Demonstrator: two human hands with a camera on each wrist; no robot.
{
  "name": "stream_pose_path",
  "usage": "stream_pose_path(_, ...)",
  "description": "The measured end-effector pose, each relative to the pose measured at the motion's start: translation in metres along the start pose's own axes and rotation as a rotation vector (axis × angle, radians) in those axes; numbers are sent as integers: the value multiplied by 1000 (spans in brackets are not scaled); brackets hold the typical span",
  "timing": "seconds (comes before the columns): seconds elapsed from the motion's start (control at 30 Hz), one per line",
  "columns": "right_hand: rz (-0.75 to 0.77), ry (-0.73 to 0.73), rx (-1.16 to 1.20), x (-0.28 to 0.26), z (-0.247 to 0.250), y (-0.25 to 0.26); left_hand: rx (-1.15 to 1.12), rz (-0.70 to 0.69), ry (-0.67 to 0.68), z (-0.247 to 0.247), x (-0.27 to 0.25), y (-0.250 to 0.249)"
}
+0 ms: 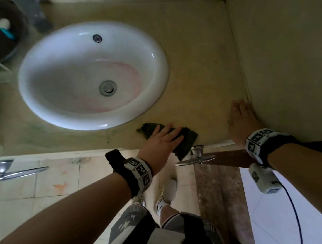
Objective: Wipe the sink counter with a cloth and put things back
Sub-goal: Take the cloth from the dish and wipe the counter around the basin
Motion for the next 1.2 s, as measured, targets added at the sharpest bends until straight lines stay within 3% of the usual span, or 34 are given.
stream_pose_path(0.23,-15,2,77,-9,9,5,8,-53,-241,6,-68,39)
stream_pose_path(0.33,-27,-22,96,-4,2,0,-112,-41,-320,19,-85,51)
stream_pose_path(0.4,-26,-25,99,-4,2,1,-156,-33,-357,37,-77,49)
stream_pose_path(0.53,-2,-49,30,-5,5,4,-225,176,-499,82,-35,40)
stream_pose_path(0.63,-8,-43,37,-7,6,5,-103,17,-587,97,0,17)
stream_pose_path(0.7,-5,-28,49,-6,5,4,7,-49,-517,86,25,5)
stream_pose_path(0.8,1,-52,76,-2,1,2,127,-50,-125,36,36,-12)
stream_pose_path(0.87,4,-55,79,-2,-1,3,79,26,35,11,26,-14)
stream_pose_path(1.0,-11,-85,152,-3,1,2,-77,69,-34,16,26,-12)
stream_pose_path(1.1,-40,-96,204,-5,2,3,16,77,-117,22,39,1)
stream_pose_path(1.2,82,-105,198,-5,6,30,88,66,-162,16,38,3)
Point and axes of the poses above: each hand's wrist, its own x-axis towards the middle knuckle, its own z-axis out of the back of the hand, y = z × x, the point moved 6 cm from there along x, towards the middle knuckle, and after that the axes turned 9 degrees about -y, right-handed, at the moved point
